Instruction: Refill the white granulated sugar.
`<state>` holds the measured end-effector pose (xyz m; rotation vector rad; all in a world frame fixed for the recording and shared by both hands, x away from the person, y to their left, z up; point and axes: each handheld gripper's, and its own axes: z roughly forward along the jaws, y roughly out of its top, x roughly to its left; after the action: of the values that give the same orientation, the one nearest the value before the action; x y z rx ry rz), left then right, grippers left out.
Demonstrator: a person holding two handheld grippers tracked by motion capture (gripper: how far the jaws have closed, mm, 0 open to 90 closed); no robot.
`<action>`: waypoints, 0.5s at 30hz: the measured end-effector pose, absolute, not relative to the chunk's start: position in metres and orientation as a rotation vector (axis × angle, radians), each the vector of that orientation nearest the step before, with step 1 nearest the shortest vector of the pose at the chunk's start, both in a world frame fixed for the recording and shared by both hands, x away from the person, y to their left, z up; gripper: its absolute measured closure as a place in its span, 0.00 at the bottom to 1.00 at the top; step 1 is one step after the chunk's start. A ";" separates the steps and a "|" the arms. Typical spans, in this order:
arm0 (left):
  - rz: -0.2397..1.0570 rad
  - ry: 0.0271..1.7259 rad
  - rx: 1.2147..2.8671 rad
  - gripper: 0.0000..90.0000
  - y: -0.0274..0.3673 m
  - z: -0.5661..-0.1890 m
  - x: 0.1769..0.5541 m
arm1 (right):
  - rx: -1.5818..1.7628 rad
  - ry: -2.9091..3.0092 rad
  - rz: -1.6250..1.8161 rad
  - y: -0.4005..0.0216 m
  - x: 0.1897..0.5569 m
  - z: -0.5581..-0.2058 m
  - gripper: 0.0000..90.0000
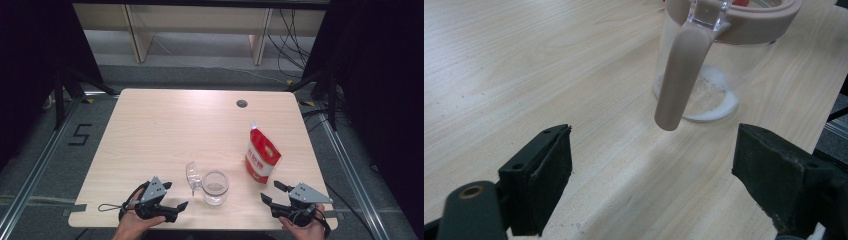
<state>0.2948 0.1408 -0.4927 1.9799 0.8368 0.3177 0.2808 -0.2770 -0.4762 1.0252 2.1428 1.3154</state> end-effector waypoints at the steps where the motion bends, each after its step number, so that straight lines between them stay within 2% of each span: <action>1: 0.319 0.836 1.981 0.18 0.141 -0.493 0.295 | 1.041 2.139 1.315 -0.278 0.281 -0.476 0.38; 15: 0.314 0.830 1.978 0.18 0.139 -0.494 0.294 | 1.083 2.078 1.290 -0.284 0.291 -0.476 0.28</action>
<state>0.2938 0.1386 -0.4938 1.9776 0.8300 0.3143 0.2906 -0.2837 -0.4759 1.0827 2.0775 1.2903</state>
